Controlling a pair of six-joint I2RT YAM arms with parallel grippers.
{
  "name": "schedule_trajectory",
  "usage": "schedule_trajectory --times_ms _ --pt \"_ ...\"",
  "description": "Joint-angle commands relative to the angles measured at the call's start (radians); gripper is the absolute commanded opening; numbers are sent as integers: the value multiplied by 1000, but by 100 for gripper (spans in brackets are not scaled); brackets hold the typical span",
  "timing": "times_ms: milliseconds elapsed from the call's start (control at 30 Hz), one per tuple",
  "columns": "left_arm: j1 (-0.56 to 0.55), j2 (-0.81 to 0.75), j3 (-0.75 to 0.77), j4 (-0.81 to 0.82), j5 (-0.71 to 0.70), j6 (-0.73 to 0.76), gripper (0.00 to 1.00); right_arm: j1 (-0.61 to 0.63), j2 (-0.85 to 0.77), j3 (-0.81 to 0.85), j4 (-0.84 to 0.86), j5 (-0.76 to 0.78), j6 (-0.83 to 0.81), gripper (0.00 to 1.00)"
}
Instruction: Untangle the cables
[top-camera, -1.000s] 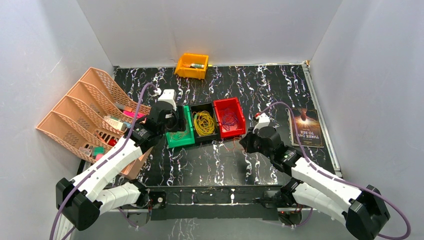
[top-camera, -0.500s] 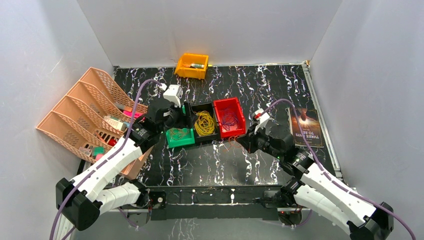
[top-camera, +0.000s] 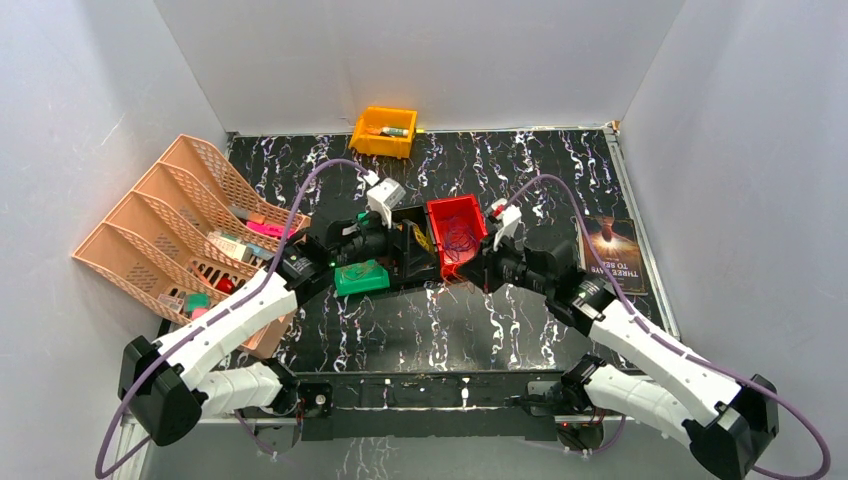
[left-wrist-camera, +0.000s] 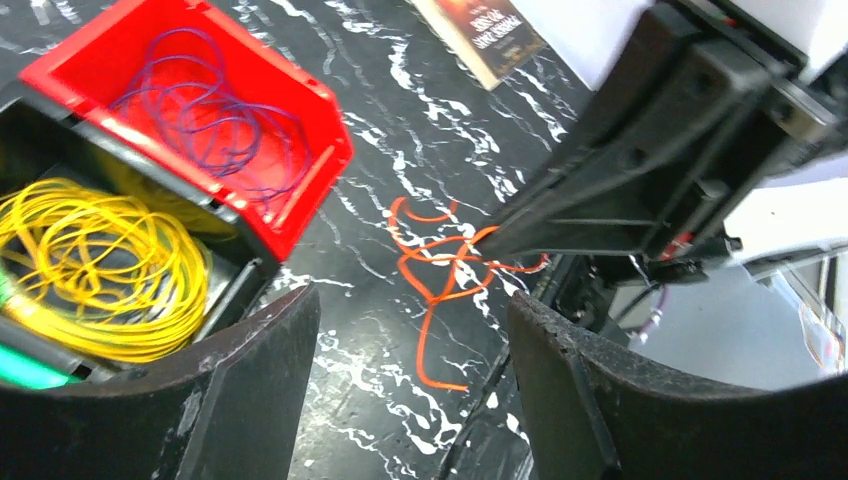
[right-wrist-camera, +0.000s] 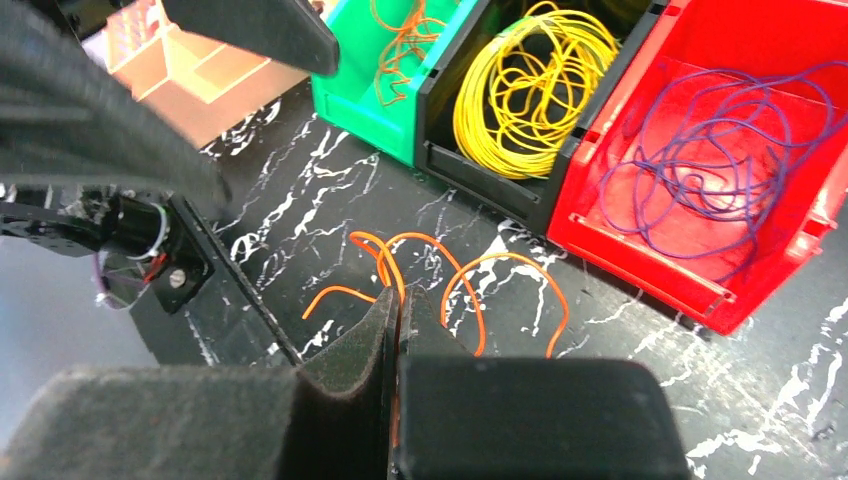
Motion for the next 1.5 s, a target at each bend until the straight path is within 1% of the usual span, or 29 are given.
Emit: schedule_trajectory --times_ms 0,100,200,300,367,433,533,733,900,1000,1133,1233,1300,1333,1400,1467 --pt "-45 -9 -18 94 102 48 67 -3 43 85 21 -120 47 0" --pt "-67 9 -16 104 98 64 67 -4 62 99 34 -178 61 0" --pt "-76 27 -14 112 97 71 64 -3 67 104 39 -187 67 0" --pt "-78 41 -21 112 103 75 55 -3 56 113 41 -189 78 0" --pt "-78 46 -37 114 131 75 52 -3 49 120 49 -182 96 0" --pt "-80 23 -71 119 129 69 48 -3 46 135 49 -181 103 0" --pt "-79 28 -76 121 131 67 44 -3 48 142 54 -193 104 0" --pt "-79 65 -55 120 124 66 25 -3 49 141 48 -202 104 0" --pt "-80 59 -49 119 93 59 7 -3 50 133 43 -200 100 0" --pt "-80 42 -50 119 63 56 0 -3 47 129 34 -184 92 0" --pt "-80 24 -47 112 35 55 0 -4 42 116 26 -149 81 0" --pt "-80 16 -46 106 23 54 0 -3 41 111 19 -126 81 7" --pt "-80 14 -46 101 22 55 0 -4 40 105 20 -108 80 8" --pt "-80 13 -46 101 22 53 0 -3 37 102 22 -102 81 7" --pt "-80 11 -47 98 24 52 0 -3 34 95 30 -101 82 1" --pt "-80 10 -48 98 26 52 0 -3 36 94 38 -107 84 0"
